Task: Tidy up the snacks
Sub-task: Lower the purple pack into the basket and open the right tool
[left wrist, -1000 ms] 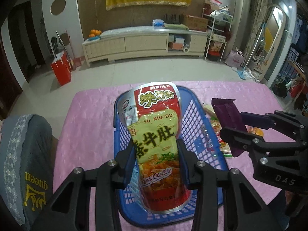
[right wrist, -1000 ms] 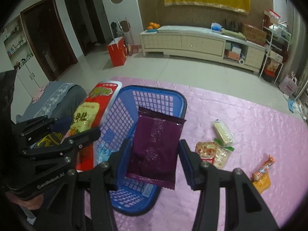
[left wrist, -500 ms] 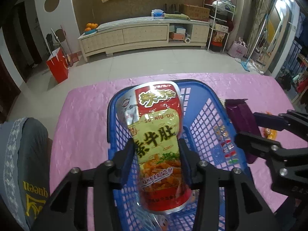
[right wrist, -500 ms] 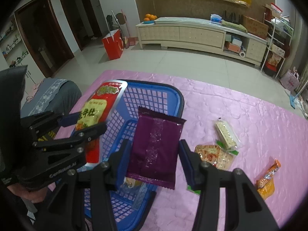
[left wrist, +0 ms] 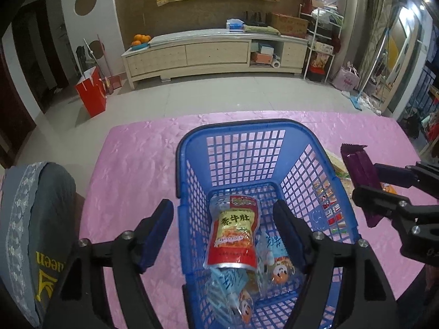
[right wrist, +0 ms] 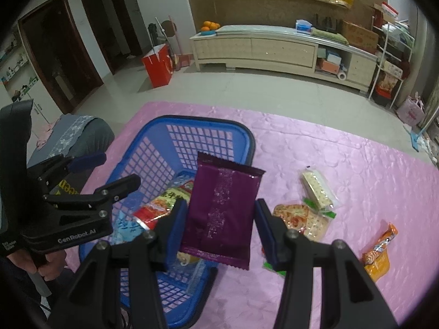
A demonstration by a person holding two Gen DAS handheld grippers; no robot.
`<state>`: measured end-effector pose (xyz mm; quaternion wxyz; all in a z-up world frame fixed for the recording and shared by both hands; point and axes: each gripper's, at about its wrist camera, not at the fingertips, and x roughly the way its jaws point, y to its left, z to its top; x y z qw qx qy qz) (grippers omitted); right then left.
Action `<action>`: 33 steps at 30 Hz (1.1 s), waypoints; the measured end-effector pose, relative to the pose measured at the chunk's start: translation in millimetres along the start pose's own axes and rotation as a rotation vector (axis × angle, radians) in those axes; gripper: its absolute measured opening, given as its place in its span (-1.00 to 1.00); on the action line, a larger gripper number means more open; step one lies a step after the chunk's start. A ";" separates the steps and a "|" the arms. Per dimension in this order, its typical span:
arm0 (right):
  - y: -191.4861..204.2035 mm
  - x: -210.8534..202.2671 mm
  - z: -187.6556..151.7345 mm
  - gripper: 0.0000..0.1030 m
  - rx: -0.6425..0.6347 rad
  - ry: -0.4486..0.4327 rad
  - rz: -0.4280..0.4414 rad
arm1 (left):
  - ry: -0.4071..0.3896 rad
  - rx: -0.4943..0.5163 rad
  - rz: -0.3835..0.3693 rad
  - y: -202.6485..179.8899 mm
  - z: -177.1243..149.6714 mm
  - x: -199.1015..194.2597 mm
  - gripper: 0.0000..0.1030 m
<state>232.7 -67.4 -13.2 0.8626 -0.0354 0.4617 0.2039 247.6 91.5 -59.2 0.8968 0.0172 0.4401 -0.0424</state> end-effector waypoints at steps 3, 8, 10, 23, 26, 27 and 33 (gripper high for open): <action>11.1 -2.5 1.7 0.06 -0.020 -0.002 0.012 | -0.014 -0.009 0.002 5.2 -3.2 -12.0 0.42; 27.6 -0.9 5.0 0.06 -0.050 0.002 0.040 | -0.031 -0.017 0.010 16.5 -8.2 -28.5 0.42; 34.7 2.9 8.0 0.06 -0.057 0.010 0.055 | -0.033 -0.019 0.014 22.4 -9.7 -32.0 0.42; 79.5 57.0 11.6 0.06 -0.096 0.124 0.108 | 0.001 -0.091 0.035 67.9 -32.2 -26.1 0.42; 84.3 67.4 10.8 0.06 -0.097 0.151 0.105 | 0.010 -0.100 0.034 73.0 -36.1 -23.0 0.42; 85.6 70.3 11.2 0.06 -0.098 0.157 0.104 | 0.010 -0.104 0.034 74.1 -37.2 -23.1 0.42; 93.1 76.9 13.0 0.07 -0.126 0.162 0.080 | 0.023 -0.110 0.030 80.7 -36.7 -15.4 0.42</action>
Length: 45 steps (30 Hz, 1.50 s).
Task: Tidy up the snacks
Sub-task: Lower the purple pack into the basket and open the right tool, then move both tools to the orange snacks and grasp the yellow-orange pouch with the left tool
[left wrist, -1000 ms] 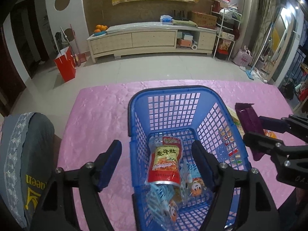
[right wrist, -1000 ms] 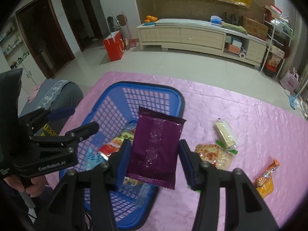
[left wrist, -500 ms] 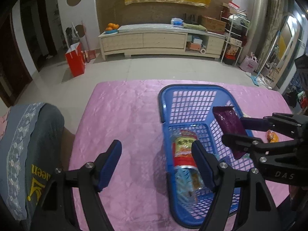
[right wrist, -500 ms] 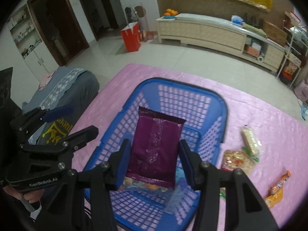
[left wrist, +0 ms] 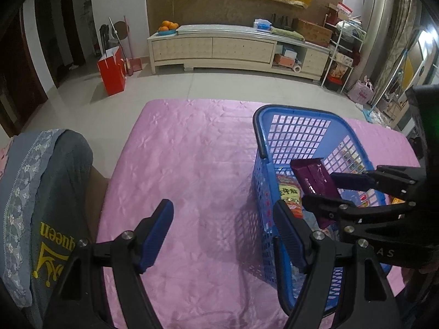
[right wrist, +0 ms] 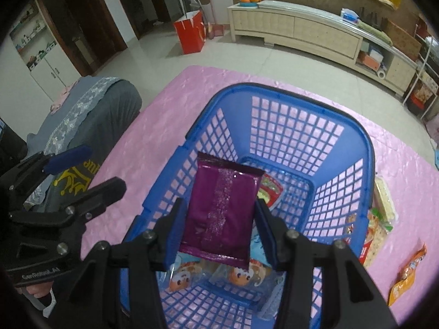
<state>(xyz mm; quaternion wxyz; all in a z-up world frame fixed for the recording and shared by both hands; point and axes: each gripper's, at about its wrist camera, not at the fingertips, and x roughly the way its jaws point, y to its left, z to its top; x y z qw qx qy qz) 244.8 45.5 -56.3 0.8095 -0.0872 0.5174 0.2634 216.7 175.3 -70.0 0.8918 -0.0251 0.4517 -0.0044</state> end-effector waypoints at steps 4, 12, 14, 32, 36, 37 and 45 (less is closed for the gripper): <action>3.7 3.1 0.3 0.35 -0.015 0.008 -0.009 | -0.003 -0.009 -0.007 0.8 -0.5 -0.4 0.42; -1.8 -6.9 -5.8 0.65 -0.013 0.006 -0.023 | -0.002 -0.018 -0.001 5.7 -2.8 -7.7 0.42; -6.2 -15.9 -8.9 0.65 -0.014 -0.009 -0.038 | -0.008 -0.017 -0.006 3.0 -3.0 -11.7 0.42; -59.5 -120.7 -53.1 0.65 0.058 -0.160 -0.103 | -0.076 0.130 -0.065 -97.1 -1.2 -68.5 0.49; -76.2 -142.6 -68.7 0.65 0.082 -0.187 -0.124 | -0.089 0.177 -0.091 -133.4 -2.3 -77.6 0.49; -83.2 -148.9 -74.2 0.65 0.090 -0.195 -0.134 | -0.090 0.184 -0.095 -140.8 -2.2 -78.6 0.49; -130.5 -178.4 -110.0 0.65 0.175 -0.208 -0.185 | -0.082 0.271 -0.141 -213.1 -5.9 -75.3 0.50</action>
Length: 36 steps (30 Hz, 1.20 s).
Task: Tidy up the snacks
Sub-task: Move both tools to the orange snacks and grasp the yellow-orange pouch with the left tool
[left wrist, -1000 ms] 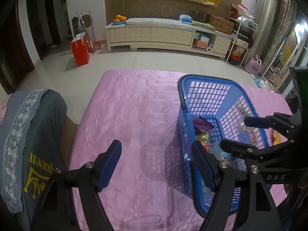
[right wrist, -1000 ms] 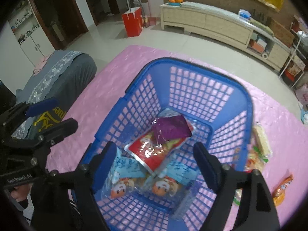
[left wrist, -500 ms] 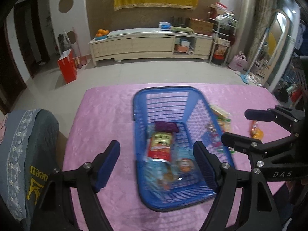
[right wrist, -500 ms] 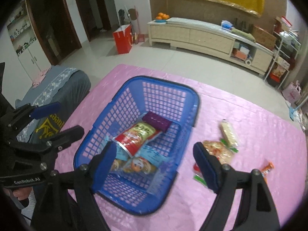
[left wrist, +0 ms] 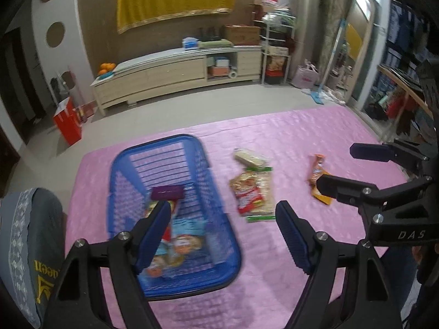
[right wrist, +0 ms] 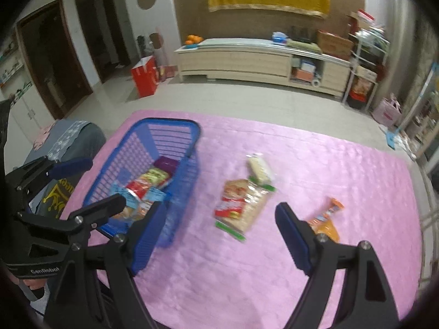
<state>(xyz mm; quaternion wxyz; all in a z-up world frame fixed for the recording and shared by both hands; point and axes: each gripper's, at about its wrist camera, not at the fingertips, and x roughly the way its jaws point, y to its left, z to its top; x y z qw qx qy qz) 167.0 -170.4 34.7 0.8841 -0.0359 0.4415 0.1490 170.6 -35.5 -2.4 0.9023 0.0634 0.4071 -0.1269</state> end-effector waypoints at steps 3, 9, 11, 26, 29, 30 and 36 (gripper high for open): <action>-23.3 -7.0 -9.6 0.65 0.028 -0.001 -0.023 | 0.008 0.014 -0.018 -19.4 4.3 8.9 0.50; -72.8 -8.9 -24.5 0.65 0.098 0.013 -0.051 | 0.035 0.015 -0.043 -49.4 10.3 28.5 0.50; -88.2 -3.4 -30.2 0.65 0.118 0.029 -0.057 | 0.047 0.025 -0.045 -60.5 12.1 37.6 0.50; -179.8 40.8 -73.3 0.65 0.252 0.116 -0.086 | 0.190 0.097 -0.111 -130.7 14.5 131.5 0.50; -195.3 50.2 -82.0 0.65 0.271 0.124 -0.097 | 0.215 0.120 -0.133 -145.0 14.4 152.8 0.50; -199.5 52.3 -85.0 0.65 0.271 0.121 -0.108 | 0.216 0.135 -0.148 -151.2 13.4 158.6 0.50; -222.8 66.5 -102.8 0.65 0.275 0.092 -0.189 | 0.242 0.225 -0.203 -184.6 6.5 197.7 0.50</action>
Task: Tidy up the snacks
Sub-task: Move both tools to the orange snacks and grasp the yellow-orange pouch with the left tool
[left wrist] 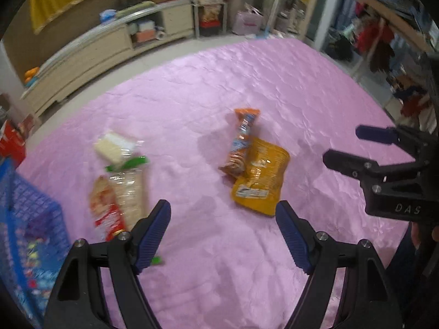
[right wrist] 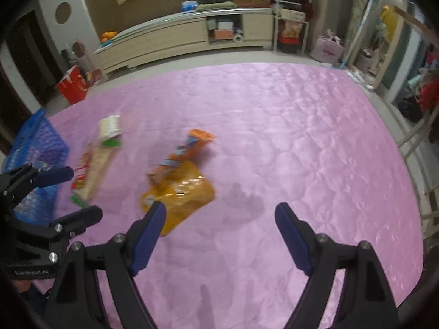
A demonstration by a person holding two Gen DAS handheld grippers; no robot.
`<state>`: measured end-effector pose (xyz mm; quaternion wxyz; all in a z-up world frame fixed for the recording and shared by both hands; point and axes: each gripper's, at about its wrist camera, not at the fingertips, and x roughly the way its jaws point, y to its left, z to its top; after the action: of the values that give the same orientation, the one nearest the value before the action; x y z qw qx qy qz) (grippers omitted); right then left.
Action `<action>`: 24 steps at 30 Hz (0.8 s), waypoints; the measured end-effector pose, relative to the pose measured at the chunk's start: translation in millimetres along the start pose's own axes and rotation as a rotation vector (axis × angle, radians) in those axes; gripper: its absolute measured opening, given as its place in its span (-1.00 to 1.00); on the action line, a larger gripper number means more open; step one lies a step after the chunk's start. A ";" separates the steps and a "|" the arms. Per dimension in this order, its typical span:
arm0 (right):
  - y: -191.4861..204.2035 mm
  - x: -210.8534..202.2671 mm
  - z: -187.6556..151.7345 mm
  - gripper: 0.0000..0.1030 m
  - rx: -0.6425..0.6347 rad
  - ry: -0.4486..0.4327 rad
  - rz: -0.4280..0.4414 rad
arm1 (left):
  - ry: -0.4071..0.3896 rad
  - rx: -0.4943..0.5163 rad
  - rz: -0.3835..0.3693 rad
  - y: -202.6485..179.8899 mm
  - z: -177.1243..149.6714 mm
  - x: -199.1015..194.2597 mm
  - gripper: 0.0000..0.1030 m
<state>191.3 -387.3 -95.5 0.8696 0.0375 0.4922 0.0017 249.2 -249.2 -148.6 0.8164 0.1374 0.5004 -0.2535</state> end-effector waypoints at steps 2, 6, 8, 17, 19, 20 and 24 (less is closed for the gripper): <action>-7.1 4.1 -2.9 0.65 0.014 -0.004 -0.009 | 0.019 0.021 -0.018 -5.3 3.9 11.4 0.50; -13.9 10.8 -11.4 0.65 0.007 -0.017 -0.064 | 0.055 0.073 -0.046 -16.9 9.4 34.4 0.50; -16.3 15.1 -15.2 0.65 0.000 -0.004 -0.068 | 0.078 0.077 -0.049 -18.6 12.5 45.8 0.50; -37.4 26.0 -23.8 0.65 0.071 0.045 -0.062 | 0.118 0.164 -0.024 -38.1 25.4 79.4 0.50; -40.1 27.2 -23.5 0.65 0.087 0.052 -0.069 | 0.101 0.174 -0.028 -42.9 28.8 81.0 0.50; -42.4 27.8 -24.0 0.65 0.094 0.057 -0.076 | 0.104 0.168 -0.035 -44.0 30.4 81.7 0.51; -45.5 27.4 -25.3 0.65 0.115 0.064 -0.069 | 0.111 0.179 -0.055 -51.6 31.6 79.9 0.27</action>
<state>182.2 -430.0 -135.0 0.8493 0.0704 0.5203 -0.0554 273.9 -329.4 -203.3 0.7645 0.2100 0.5238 -0.3117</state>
